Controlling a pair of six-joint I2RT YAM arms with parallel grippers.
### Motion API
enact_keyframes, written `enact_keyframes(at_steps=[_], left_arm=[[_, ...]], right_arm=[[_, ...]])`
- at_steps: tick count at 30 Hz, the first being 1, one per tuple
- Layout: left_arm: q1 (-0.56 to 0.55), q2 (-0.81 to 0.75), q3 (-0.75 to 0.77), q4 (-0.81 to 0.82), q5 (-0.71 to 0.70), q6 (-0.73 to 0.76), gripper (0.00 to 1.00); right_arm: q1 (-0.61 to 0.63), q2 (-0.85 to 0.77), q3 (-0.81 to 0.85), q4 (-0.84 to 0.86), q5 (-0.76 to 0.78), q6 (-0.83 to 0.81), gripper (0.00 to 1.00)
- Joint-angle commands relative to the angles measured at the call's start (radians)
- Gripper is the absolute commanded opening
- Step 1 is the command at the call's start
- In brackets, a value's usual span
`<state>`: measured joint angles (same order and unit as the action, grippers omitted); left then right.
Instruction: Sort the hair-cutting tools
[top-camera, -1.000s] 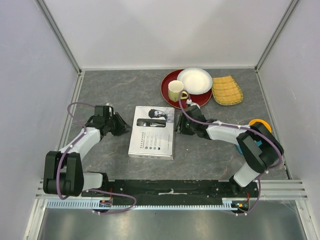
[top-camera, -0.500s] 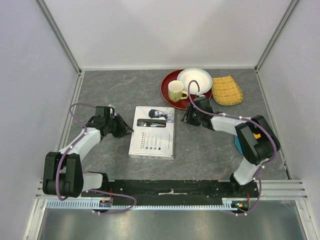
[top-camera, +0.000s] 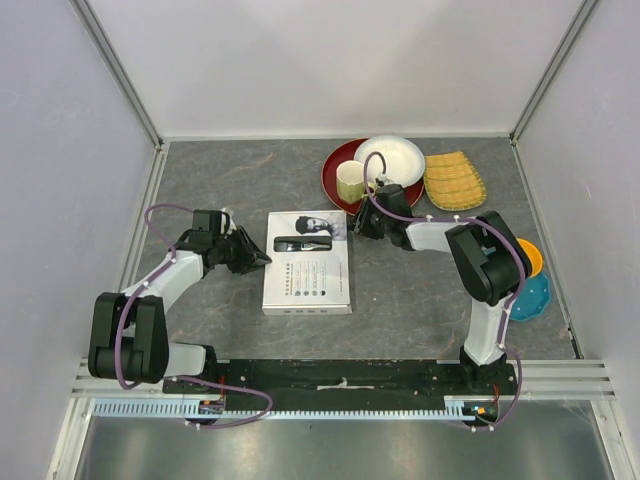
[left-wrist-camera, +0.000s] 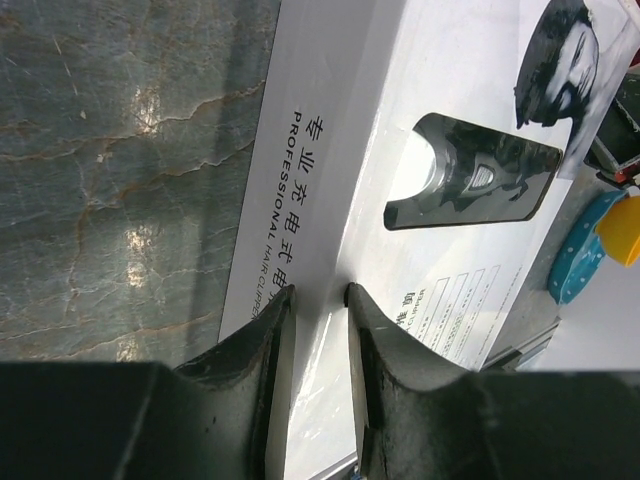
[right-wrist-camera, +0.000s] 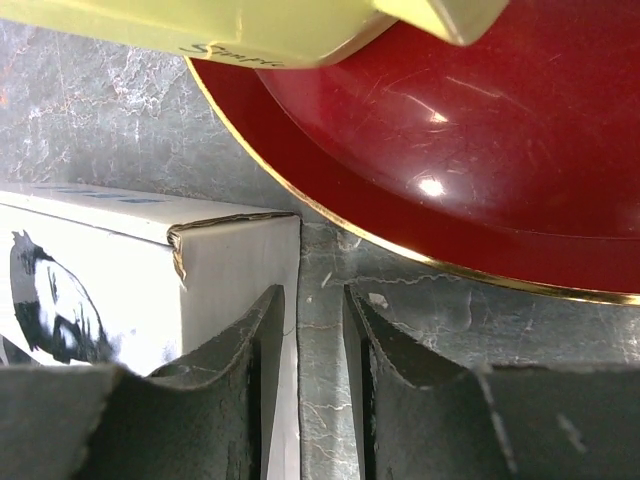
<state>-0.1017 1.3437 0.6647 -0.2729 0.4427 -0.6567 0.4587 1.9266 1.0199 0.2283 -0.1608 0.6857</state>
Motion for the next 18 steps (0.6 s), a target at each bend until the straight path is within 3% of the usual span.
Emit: enact_keyframes(at_steps=[1,3,7,9,14,18], left_arm=[[-0.013,-0.03,-0.004,-0.025,-0.01,0.031,0.33],[-0.013,-0.055,0.012,-0.052,-0.061,0.029,0.33],[-0.012,-0.144,0.033,-0.17,-0.206,0.022,0.35],[-0.012,-0.213,0.036,-0.202,-0.288,0.023,0.36],[-0.015,-0.31,0.019,-0.276,-0.338,0.028,0.38],[-0.019,-0.321,-0.036,-0.287,-0.292,0.014,0.37]], right_arm=[[0.049,0.014,0.008,0.014,-0.039,0.028,0.39],[0.048,-0.014,0.006,-0.03,0.018,0.026,0.4],[0.049,-0.145,-0.024,-0.217,0.318,0.024,0.53],[0.051,-0.205,-0.059,-0.254,0.371,0.029,0.56],[0.058,-0.293,-0.184,-0.329,0.37,0.015,0.58],[0.104,-0.411,-0.343,-0.339,0.288,0.012,0.52]])
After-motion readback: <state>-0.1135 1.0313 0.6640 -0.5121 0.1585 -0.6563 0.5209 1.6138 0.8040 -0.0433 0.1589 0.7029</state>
